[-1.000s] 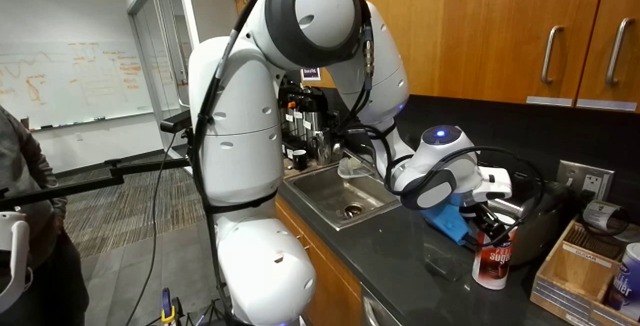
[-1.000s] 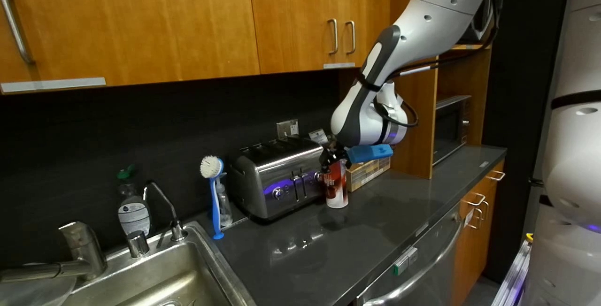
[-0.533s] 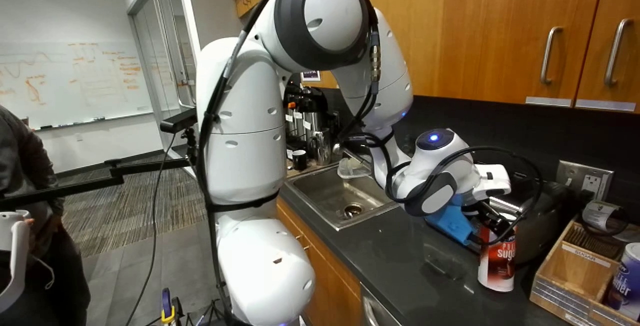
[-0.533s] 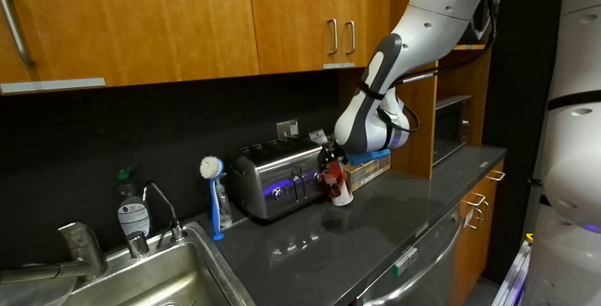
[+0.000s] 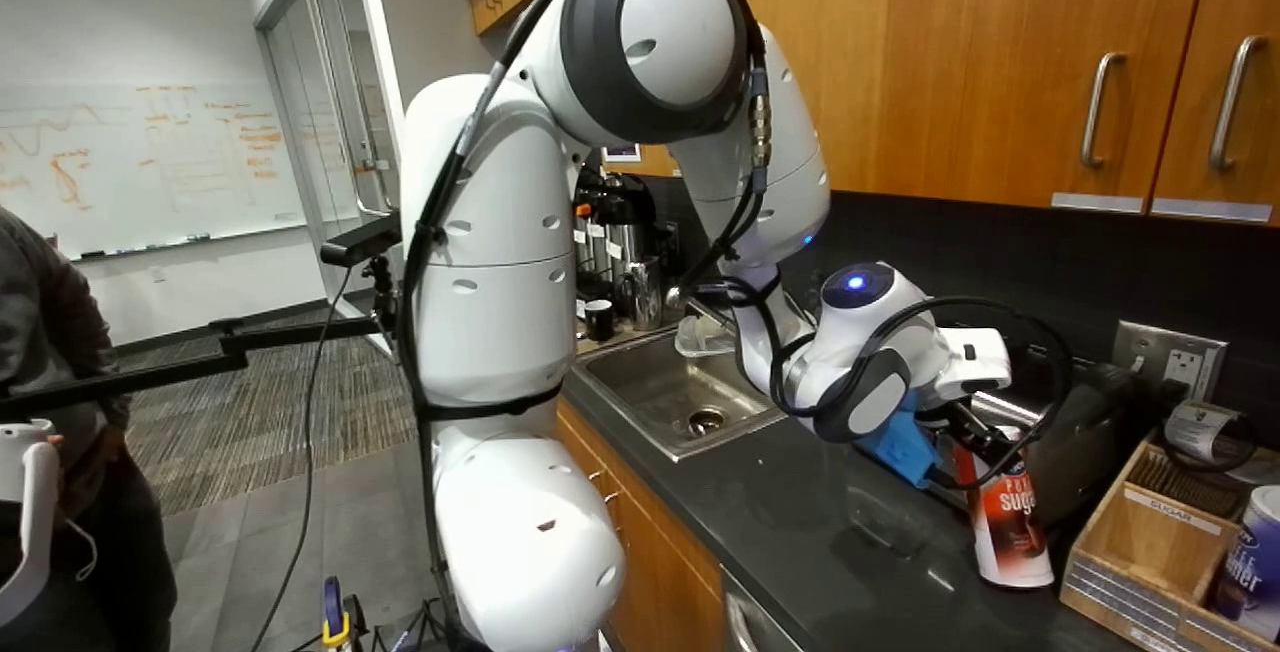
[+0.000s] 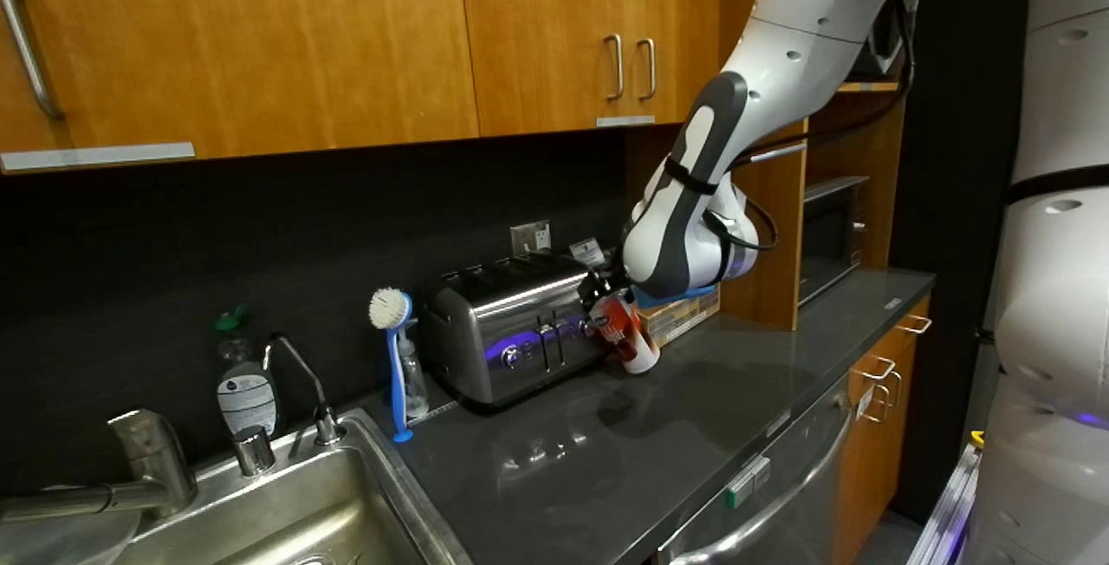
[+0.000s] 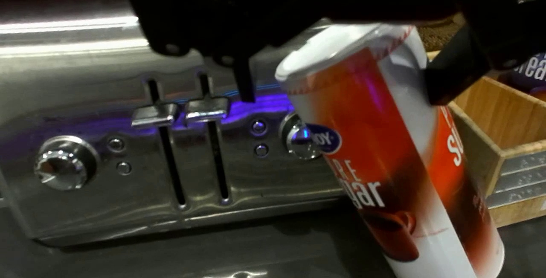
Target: Put the white container in the box
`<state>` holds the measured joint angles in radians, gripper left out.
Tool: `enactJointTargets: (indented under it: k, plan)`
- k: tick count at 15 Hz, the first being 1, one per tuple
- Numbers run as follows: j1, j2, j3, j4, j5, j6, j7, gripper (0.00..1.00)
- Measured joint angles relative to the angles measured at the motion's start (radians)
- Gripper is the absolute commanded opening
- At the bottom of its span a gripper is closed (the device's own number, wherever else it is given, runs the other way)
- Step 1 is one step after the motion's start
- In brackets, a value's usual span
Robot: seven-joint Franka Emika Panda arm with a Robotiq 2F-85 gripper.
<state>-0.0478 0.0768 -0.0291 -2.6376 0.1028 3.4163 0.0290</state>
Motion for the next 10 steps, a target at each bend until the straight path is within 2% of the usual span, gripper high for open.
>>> enactJointTargets:
  k: [6,10]
  plan:
    - [-0.023,0.048,-0.017,0.028,-0.041,0.025,-0.016,1.00]
    - [-0.076,0.089,-0.017,0.091,-0.109,-0.028,-0.019,1.00]
